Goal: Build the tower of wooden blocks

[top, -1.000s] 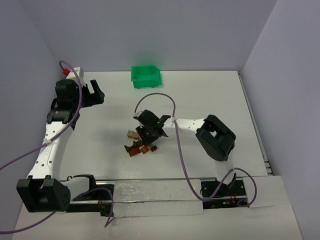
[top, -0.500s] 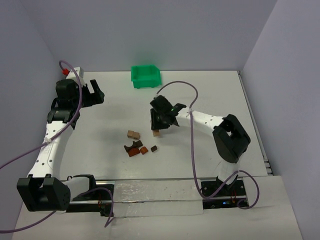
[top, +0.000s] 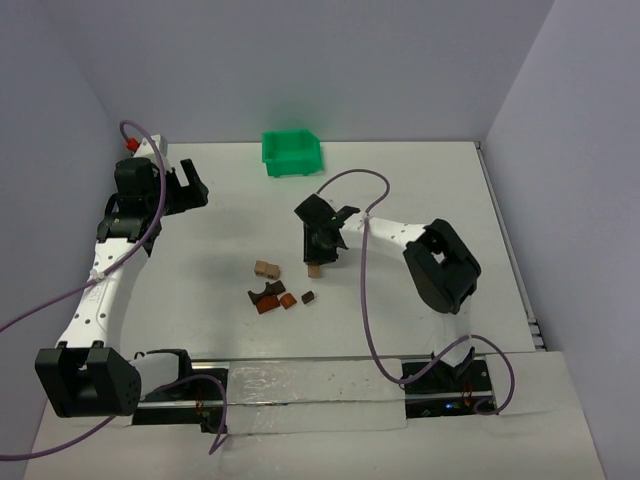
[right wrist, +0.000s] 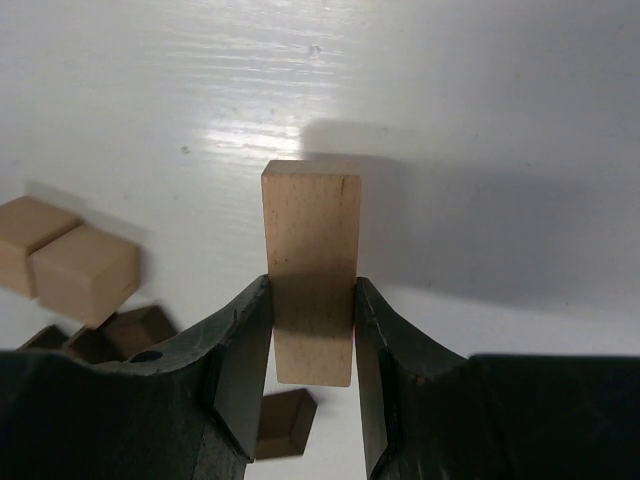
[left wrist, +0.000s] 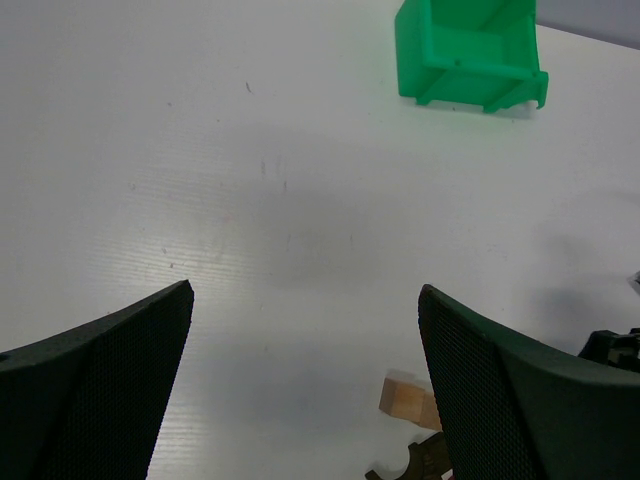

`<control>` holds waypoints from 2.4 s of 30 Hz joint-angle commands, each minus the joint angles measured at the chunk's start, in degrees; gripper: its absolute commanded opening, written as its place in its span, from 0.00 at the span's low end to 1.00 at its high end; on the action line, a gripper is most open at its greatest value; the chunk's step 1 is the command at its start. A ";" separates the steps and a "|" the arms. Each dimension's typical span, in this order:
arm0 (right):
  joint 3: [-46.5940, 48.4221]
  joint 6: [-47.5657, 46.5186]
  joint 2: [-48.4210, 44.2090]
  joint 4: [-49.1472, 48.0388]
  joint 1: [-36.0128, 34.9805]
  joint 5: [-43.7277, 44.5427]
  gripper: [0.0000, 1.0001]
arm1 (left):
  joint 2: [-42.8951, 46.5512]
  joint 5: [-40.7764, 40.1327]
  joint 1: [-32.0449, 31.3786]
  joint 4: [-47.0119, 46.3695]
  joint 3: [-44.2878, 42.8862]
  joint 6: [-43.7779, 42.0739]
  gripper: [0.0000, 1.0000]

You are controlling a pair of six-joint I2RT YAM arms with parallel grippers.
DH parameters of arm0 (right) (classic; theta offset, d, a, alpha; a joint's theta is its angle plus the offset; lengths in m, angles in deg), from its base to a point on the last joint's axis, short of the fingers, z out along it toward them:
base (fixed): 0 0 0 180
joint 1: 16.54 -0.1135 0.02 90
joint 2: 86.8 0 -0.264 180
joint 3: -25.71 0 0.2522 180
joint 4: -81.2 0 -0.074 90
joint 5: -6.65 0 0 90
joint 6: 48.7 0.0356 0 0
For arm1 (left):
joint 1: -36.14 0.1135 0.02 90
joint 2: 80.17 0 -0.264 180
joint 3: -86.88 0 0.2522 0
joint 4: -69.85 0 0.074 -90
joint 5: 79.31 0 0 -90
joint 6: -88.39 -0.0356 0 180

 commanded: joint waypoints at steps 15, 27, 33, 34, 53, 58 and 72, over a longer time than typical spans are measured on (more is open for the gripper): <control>9.16 -1.28 9.37 0.76 -0.02 9.46 0.00 | -1.71 -0.31 0.13 -3.36 -0.95 -1.56 0.99; 15.57 -1.44 15.53 3.93 1.21 9.51 0.00 | -1.68 -1.45 0.13 -4.22 -0.64 -2.53 0.99; 17.38 -1.81 16.50 4.77 1.35 8.93 0.09 | -2.23 -1.26 0.13 -4.52 -0.07 -2.26 0.99; 17.47 -1.84 16.61 4.82 1.41 8.79 0.09 | -2.24 -1.31 0.13 -4.55 -0.01 -2.26 0.99; 17.36 -2.28 17.24 5.41 1.56 6.11 0.66 | -2.26 -3.31 0.13 -4.20 -1.09 -2.37 0.99; 16.71 -1.84 16.45 5.46 1.52 5.41 0.81 | -2.44 -2.92 0.13 -3.94 -1.49 -2.79 0.99; 7.26 -28.75 -12.46 -1.99 0.42 -11.79 1.00 | 1.82 10.22 -0.31 -0.01 3.06 0.47 0.99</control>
